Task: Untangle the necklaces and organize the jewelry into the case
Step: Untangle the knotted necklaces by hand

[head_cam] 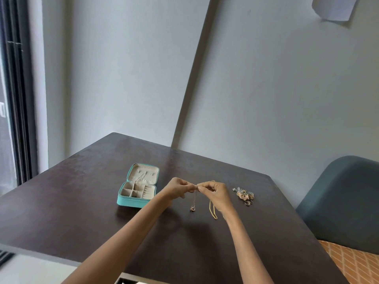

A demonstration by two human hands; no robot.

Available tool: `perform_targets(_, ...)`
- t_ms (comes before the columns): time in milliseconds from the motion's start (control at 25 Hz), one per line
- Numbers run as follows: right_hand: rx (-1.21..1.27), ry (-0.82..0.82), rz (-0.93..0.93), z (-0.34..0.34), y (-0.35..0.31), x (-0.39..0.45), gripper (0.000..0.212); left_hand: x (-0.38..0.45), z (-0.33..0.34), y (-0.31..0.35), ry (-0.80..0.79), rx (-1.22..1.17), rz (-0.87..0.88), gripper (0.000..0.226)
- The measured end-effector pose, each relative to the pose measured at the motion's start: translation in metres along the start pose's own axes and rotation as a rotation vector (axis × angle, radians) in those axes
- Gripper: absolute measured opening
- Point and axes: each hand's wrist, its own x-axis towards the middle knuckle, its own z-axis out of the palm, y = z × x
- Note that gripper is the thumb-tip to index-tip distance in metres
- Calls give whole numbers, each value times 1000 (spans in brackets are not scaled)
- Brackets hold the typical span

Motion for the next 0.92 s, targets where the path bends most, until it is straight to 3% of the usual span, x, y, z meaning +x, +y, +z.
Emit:
perform_targets(160, -247, 31, -14, -1, -6, 0, 20, 8, -5, 1, -2, 182, 13, 17)
perform_targets(280, -529, 47, -48, -1, -22, -4, 13, 11, -2, 5, 54, 397, 7, 24)
perform_targets(400, -656, 22, -97, -1, -29, -6, 7, 16, 0, 0, 11, 331, -12, 26)
perform_targets(480, -602, 23, -47, -1, -21, -4, 12, 15, 1, -2, -30, 272, 6, 24)
perform_targets(640, -122, -21, 111, -1, -3, -3, 27, 13, 0, 0, -78, 217, 79, 16)
perform_targets(840, -62, -30, 65, -10, -5, -4, 19, 12, 0, -1, -5, 261, 52, 22)
perform_targets(920, -148, -59, 33, -13, -7, -2, 11, 12, 2, 0, 4, 254, 43, 25)
